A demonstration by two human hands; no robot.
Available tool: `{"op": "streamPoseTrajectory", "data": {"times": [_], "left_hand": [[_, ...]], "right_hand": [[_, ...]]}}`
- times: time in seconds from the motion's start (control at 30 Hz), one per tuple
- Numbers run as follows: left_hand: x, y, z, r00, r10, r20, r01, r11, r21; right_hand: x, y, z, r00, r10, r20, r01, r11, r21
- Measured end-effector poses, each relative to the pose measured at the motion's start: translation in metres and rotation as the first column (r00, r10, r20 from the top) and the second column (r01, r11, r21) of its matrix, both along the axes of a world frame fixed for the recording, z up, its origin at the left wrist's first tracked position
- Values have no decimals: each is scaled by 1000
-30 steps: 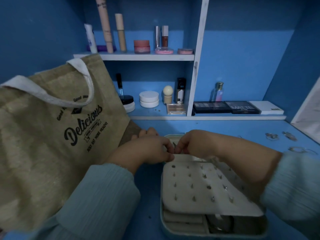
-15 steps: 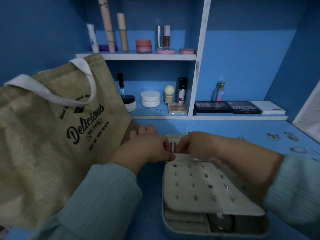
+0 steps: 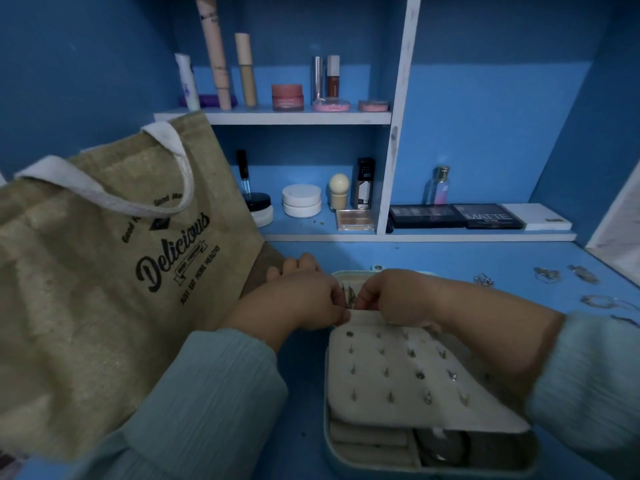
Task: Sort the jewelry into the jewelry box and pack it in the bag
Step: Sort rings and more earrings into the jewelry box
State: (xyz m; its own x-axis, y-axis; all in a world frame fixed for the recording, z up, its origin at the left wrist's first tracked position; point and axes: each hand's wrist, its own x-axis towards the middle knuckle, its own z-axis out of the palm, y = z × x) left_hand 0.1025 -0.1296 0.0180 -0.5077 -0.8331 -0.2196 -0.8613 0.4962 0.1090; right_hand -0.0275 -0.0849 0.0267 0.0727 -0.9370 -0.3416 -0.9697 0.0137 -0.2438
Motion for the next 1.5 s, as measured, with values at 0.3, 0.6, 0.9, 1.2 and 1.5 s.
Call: {"op": "streamPoseTrajectory", "data": {"times": [0.3, 0.6, 0.9, 1.2, 1.5], "left_hand": [[-8, 3, 3, 995, 24, 100, -25, 1000, 12], [-30, 13, 14, 982, -93, 163, 108, 990, -86], [-101, 18, 24, 916, -399, 49, 402, 912, -82], [-171, 4, 7, 868, -475, -146, 471, 880, -61], [-203, 4, -11, 782, -619, 75, 617, 751, -234]], "right_hand": [[-16, 6, 6, 990, -53, 131, 57, 998, -26], [-69, 33, 22, 922, -210, 325, 239, 969, -53], [-150, 62, 29, 949, -317, -8, 314, 944, -102], [-192, 75, 3, 943, -332, 14, 330, 932, -150], [-180, 68, -22, 931, -363, 46, 364, 905, -222]]}}
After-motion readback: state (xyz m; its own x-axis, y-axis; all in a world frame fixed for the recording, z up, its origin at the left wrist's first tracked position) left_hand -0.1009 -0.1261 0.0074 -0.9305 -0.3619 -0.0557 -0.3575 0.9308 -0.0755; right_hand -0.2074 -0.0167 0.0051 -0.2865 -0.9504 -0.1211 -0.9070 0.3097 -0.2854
